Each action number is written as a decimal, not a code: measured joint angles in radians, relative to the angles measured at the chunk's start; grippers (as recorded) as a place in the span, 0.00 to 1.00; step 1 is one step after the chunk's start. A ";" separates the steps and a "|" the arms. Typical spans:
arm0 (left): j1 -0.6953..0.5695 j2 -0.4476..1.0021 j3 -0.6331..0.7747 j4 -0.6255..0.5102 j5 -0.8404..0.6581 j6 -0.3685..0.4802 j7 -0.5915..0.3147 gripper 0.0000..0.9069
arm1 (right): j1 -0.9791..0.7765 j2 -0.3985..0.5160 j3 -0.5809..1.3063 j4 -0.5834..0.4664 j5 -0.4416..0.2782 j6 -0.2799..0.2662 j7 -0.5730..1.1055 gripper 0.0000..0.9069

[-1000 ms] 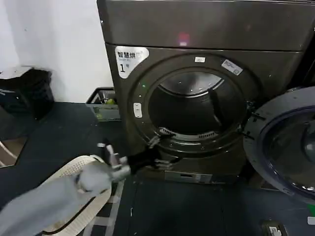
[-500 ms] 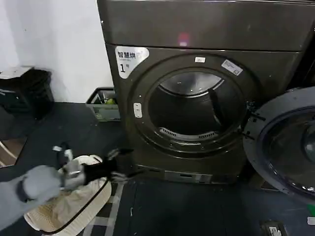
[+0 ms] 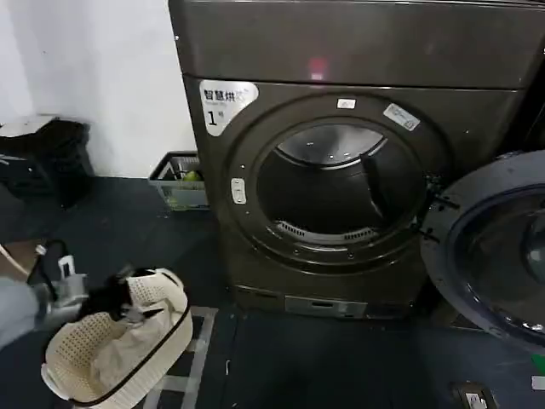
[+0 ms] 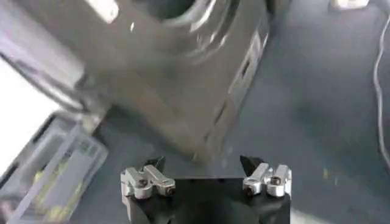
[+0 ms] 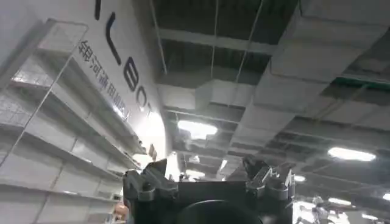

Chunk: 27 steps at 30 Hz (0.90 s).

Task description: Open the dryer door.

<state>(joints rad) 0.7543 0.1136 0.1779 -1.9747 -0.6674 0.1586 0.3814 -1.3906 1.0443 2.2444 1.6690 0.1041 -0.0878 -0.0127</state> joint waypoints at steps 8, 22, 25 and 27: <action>0.059 0.069 -0.051 0.014 0.059 0.083 0.043 1.00 | 0.000 0.001 0.002 0.001 -0.001 0.002 -0.004 1.00; 0.120 0.073 -0.065 0.070 0.116 0.092 0.066 1.00 | -0.015 -0.002 0.017 0.003 -0.001 0.002 -0.015 1.00; 0.121 0.075 -0.067 0.077 0.116 0.098 0.067 1.00 | -0.015 -0.002 0.020 0.002 -0.001 0.003 -0.016 1.00; 0.121 0.077 -0.067 0.078 0.127 0.101 0.077 1.00 | -0.015 -0.002 0.021 0.004 0.000 0.003 -0.016 1.00</action>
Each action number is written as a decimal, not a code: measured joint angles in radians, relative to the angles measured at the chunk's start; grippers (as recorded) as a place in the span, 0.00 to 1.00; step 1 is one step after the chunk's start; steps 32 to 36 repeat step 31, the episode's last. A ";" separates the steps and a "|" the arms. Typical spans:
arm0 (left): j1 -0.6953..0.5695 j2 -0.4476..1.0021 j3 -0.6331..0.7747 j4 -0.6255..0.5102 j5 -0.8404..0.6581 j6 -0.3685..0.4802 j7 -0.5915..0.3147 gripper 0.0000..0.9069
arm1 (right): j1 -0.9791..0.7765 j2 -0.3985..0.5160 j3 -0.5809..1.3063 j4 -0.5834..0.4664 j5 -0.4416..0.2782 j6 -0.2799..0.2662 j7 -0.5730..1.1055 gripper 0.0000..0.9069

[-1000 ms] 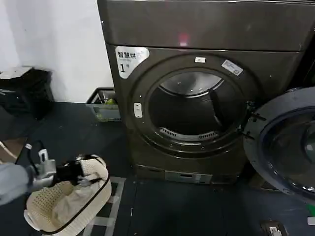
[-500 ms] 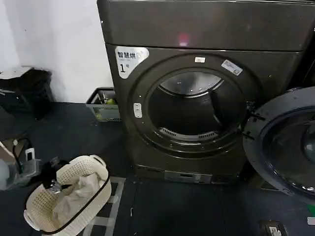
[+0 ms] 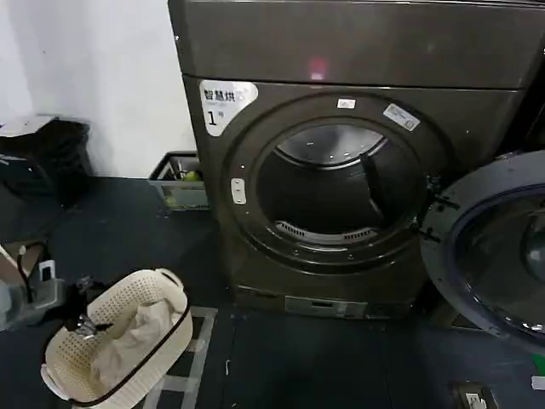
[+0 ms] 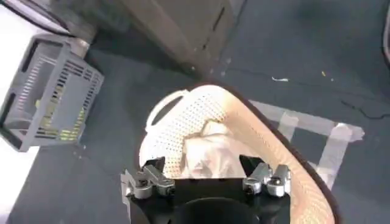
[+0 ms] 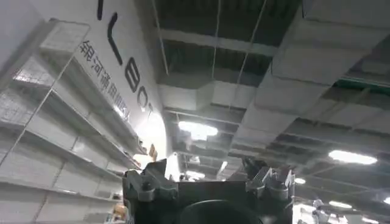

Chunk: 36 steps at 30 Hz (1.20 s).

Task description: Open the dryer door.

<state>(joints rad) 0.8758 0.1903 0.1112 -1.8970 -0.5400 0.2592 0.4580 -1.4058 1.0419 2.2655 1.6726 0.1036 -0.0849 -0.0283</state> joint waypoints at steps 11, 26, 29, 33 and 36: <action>0.002 0.000 -0.002 0.019 0.047 0.016 0.020 1.00 | -0.003 0.002 0.003 0.006 -0.001 0.001 -0.002 1.00; 0.014 -0.002 0.002 0.028 0.090 0.032 0.038 1.00 | -0.004 0.007 0.001 0.013 -0.005 0.003 -0.006 1.00; 0.021 -0.001 0.002 0.029 0.099 0.032 0.038 1.00 | -0.007 0.009 0.001 0.020 -0.005 -0.001 -0.012 1.00; 0.023 -0.001 0.002 0.029 0.099 0.033 0.039 1.00 | -0.009 0.008 0.004 0.021 -0.005 -0.001 -0.013 1.00; 0.023 -0.001 0.002 0.029 0.099 0.033 0.039 1.00 | -0.009 0.008 0.004 0.021 -0.005 -0.001 -0.013 1.00</action>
